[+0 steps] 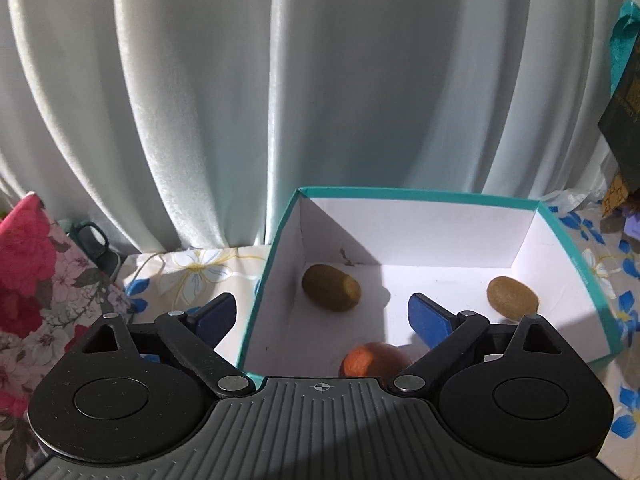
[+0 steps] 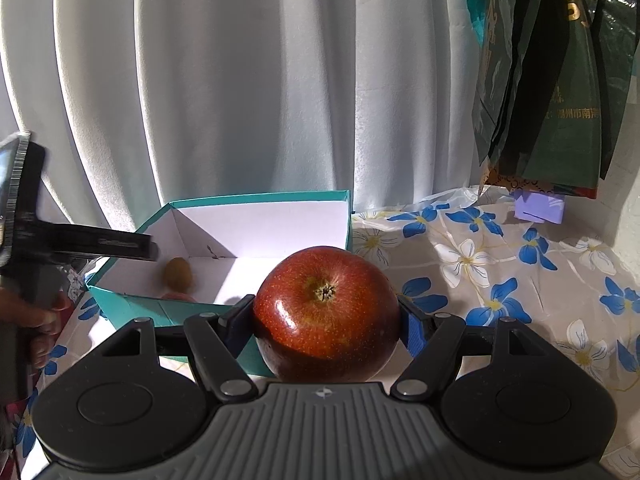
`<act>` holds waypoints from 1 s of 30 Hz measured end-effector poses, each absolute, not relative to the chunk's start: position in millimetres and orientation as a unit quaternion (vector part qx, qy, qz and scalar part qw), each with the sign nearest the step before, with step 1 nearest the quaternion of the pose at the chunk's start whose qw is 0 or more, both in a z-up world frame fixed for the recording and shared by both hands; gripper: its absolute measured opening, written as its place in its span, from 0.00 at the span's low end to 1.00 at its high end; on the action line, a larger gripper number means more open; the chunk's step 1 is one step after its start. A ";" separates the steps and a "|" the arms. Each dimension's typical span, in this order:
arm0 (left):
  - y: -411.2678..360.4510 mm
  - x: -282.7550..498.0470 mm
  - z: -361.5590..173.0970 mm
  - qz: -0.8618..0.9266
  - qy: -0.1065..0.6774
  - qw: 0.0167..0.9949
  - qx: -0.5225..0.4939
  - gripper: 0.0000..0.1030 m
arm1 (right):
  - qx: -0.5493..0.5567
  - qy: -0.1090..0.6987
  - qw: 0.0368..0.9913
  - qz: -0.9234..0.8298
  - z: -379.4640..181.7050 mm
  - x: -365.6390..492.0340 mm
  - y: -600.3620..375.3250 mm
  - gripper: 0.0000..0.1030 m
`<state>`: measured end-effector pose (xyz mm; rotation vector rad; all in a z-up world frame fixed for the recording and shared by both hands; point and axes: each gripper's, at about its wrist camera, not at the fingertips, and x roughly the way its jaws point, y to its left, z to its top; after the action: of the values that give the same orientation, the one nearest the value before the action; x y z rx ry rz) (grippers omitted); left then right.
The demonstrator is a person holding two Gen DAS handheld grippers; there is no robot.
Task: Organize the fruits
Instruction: 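Lower the kiwi into the teal box and open the left gripper, then lower the red apple into the teal box and open the right gripper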
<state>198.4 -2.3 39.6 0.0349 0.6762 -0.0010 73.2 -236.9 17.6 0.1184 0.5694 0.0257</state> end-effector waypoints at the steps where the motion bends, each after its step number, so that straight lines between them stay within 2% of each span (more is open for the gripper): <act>1: 1.9 187.4 44.4 0.002 0.327 0.945 0.007 0.95 | 0.057 0.281 0.958 0.013 17.4 74.0 -236.4 0.70; 6: 22.6 143.8 47.7 0.057 0.330 0.942 -0.011 0.97 | 0.046 0.272 0.961 0.018 19.7 77.3 -233.7 0.71; 11: 27.8 121.6 35.4 0.058 0.369 0.927 -0.031 0.97 | 0.038 0.270 0.962 0.024 19.0 86.8 -230.8 0.71; 30: 23.0 91.6 32.4 0.086 0.385 0.919 -0.024 0.97 | 0.018 0.259 0.964 0.058 8.7 121.5 -219.7 0.70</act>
<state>91.6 23.0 32.4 -0.0496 0.7918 0.1764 121.5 -219.7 8.7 0.0366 0.5250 0.1179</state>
